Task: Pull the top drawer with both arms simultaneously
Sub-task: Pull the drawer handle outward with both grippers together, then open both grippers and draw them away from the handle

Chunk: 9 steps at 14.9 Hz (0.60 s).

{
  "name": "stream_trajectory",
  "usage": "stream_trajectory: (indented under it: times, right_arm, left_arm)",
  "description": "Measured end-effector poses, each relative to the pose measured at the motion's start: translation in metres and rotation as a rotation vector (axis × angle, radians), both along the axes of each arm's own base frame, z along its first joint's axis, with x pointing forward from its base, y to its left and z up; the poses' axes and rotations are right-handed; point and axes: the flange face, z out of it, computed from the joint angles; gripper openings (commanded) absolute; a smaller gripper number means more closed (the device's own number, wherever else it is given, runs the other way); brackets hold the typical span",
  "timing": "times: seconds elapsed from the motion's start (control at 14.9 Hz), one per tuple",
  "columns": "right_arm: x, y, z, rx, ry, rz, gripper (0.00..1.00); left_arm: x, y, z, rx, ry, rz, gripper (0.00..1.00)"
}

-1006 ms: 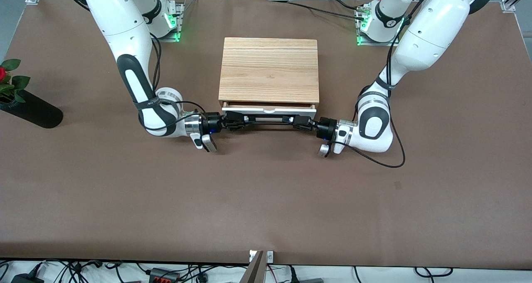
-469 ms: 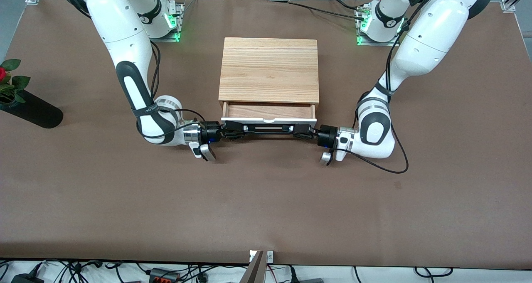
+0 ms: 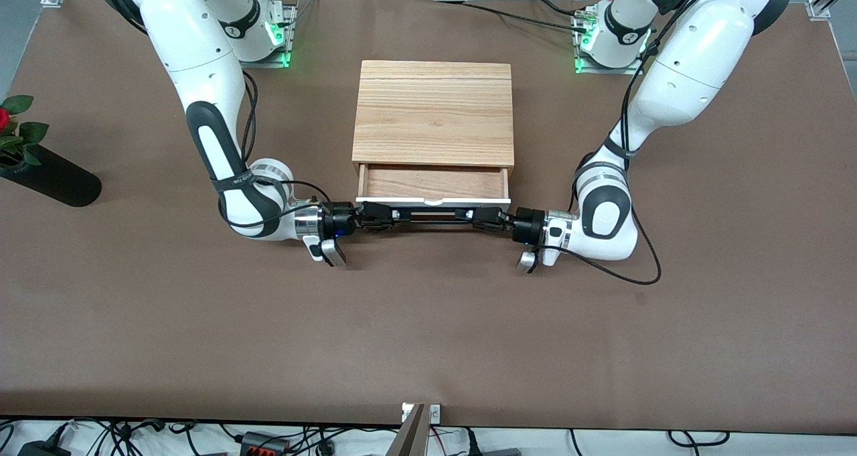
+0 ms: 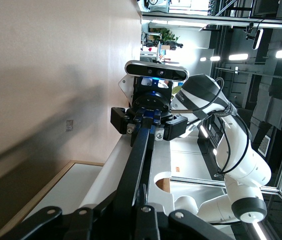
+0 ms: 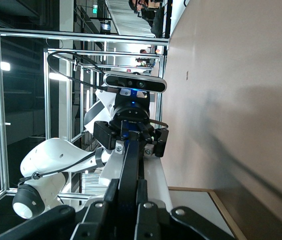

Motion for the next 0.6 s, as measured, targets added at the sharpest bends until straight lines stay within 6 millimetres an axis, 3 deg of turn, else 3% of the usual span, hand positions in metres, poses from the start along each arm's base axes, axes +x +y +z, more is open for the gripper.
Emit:
stream_trajectory:
  times: [0.07, 0.13, 0.2, 0.4, 0.6]
  right_arm:
    - [0.001, -0.001, 0.000, -0.001, 0.000, -0.002, 0.30]
    - [0.002, -0.003, 0.000, -0.004, 0.000, -0.008, 0.54]
    - [0.007, -0.011, -0.001, -0.020, -0.002, -0.031, 1.00]
    - [0.022, -0.038, -0.004, -0.060, -0.008, -0.095, 1.00]
    - [0.023, -0.038, -0.004, -0.069, -0.010, -0.102, 1.00]
  left_arm:
    - [0.000, 0.000, 0.000, 0.000, 0.000, 0.002, 0.47]
    - [0.003, 0.002, 0.001, -0.001, -0.002, 0.011, 0.55]
    - [0.004, 0.004, 0.001, 0.003, -0.004, 0.014, 0.62]
    - [0.013, 0.012, 0.005, 0.008, -0.022, 0.027, 0.73]
    - [0.022, 0.013, 0.015, 0.005, -0.049, 0.032, 0.74]
